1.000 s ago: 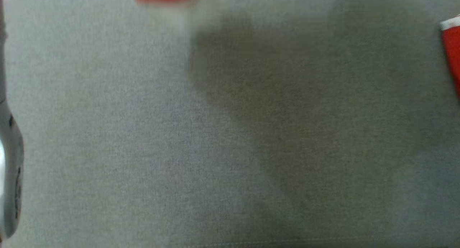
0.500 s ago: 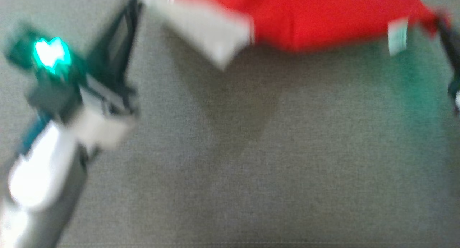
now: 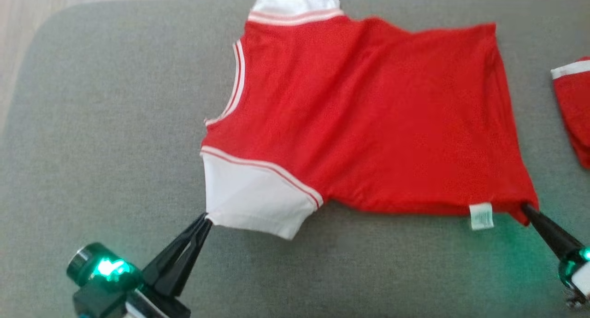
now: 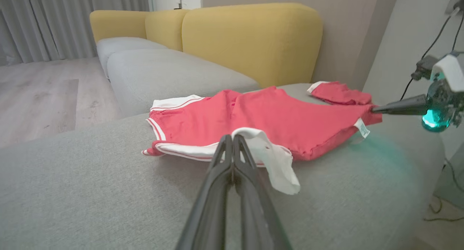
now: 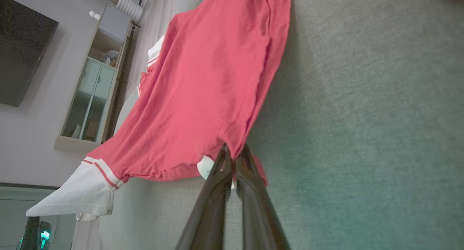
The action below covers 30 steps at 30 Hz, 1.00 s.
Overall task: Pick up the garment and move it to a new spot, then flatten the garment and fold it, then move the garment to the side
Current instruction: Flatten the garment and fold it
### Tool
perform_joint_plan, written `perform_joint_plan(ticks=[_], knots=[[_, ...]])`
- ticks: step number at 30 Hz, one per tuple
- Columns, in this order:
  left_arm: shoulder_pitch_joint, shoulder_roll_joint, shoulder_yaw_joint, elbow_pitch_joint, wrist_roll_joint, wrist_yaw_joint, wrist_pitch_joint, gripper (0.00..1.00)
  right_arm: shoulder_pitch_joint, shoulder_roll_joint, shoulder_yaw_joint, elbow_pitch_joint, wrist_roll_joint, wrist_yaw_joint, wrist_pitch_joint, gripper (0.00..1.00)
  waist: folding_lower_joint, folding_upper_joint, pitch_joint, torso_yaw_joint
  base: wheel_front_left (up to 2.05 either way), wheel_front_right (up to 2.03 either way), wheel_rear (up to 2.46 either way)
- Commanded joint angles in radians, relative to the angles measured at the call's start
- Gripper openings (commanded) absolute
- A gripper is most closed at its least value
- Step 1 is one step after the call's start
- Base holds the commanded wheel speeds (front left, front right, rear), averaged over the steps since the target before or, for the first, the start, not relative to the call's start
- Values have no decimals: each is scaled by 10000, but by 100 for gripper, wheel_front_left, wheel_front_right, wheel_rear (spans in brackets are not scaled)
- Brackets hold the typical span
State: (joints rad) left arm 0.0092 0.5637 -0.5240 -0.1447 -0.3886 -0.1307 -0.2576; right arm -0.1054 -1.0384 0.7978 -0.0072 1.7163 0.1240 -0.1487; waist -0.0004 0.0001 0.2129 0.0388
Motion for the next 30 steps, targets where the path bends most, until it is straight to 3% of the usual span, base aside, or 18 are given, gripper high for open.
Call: perform_joint_plan(ticks=[1, 7, 11, 18, 25, 26, 27, 28, 29, 30], knots=[[-230, 455, 351, -687, -420, 37, 51, 0, 215, -713, -219, -349, 119, 67, -171, 0, 4, -1, -156, -25, 0, 0, 0], [-701, 677, 610, -1465, -1461, 17, 222, 0, 332, -739, -676, -707, 499, 67, -105, 0, 4, -1, -65, -53, 0, 0, 0], [-2022, 593, 765, -1307, -2026, 8, 367, 0, -17, -493, -1071, -627, 639, 67, 213, 0, 4, -1, 382, -118, 0, 0, 0], [-5436, 228, 61, 612, -2479, 2, 383, 0, -1484, 483, -1645, 110, 309, 67, 1059, 0, 4, -1, 1461, -449, 0, 0, 0], [-7470, -182, -570, 2695, -2683, 1, 71, 0, -2636, 1348, -1991, 858, -78, 67, 1563, 0, 4, -1, 2113, -729, 0, 0, 0], [-7651, -223, -650, 2965, -2681, 1, 40, 0, -2761, 1475, -2025, 959, -127, 67, 1607, 2, 4, -1, 2168, -765, 0, 0, 0], [-7790, -278, -711, 3211, -2690, 1, 16, 0, -2871, 1602, -2052, 1063, -170, 67, 1649, 18, 4, -1, 2211, -799, 0, 0, 0], [-7890, -352, -744, 3433, -2720, 1, -3, 0, -2959, 1727, -2076, 1197, -201, 67, 1682, 47, 4, -1, 2240, -827, 0, 0, 0], [-8037, -469, -754, 3798, -2699, 1, -27, 100, -3132, 1989, -2152, 1481, -278, 67, 1647, 100, 4, -1, 2285, -856, 0, 0, 0], [-8076, -574, -620, 3883, -2659, 1, -32, 100, -3201, 2136, -2216, 1622, -291, 67, 1578, 100, 4, -1, 2292, -858, 0, 0, 0]])
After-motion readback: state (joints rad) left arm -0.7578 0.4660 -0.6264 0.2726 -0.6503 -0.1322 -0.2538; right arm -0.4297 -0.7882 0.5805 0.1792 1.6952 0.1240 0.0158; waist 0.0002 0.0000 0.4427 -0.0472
